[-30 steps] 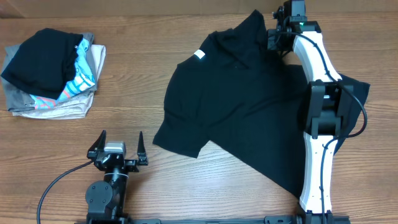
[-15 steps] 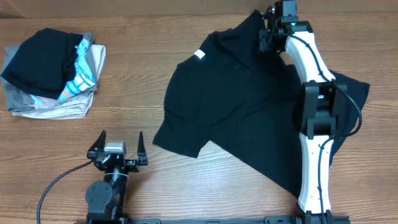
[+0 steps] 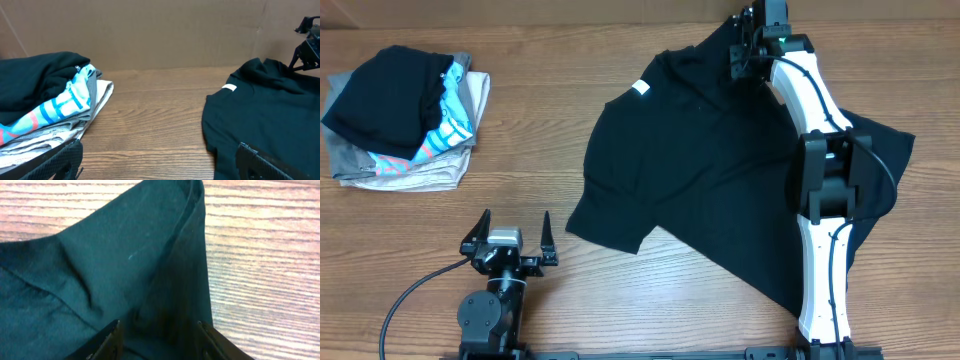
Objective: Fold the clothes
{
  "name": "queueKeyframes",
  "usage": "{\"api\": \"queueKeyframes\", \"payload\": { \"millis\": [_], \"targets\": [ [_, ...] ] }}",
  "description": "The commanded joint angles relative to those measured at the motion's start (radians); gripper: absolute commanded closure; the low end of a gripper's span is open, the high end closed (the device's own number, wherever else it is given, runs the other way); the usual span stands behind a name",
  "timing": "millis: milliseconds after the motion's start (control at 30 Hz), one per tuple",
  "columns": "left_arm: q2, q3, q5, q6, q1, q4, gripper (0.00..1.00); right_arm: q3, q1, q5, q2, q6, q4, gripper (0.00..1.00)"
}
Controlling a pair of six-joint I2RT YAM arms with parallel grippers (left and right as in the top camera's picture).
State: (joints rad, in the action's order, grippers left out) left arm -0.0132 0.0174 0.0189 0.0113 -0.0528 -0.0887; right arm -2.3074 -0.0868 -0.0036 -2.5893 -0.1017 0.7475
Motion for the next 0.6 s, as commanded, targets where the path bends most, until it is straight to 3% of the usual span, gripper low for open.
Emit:
{"api": "queueKeyframes", "payload": {
  "millis": [0,567],
  "targets": [
    [0.008,-0.008,-0.012,0.019,-0.009,0.004,0.0,-0.004,0.002,0.011,-0.021,-0.003,-0.019,0.51],
    [0.008,-0.008,-0.012,0.019,-0.009,0.004,0.0,-0.003,0.002,0.01,-0.023,-0.003,-0.051,0.56]
  ]
}}
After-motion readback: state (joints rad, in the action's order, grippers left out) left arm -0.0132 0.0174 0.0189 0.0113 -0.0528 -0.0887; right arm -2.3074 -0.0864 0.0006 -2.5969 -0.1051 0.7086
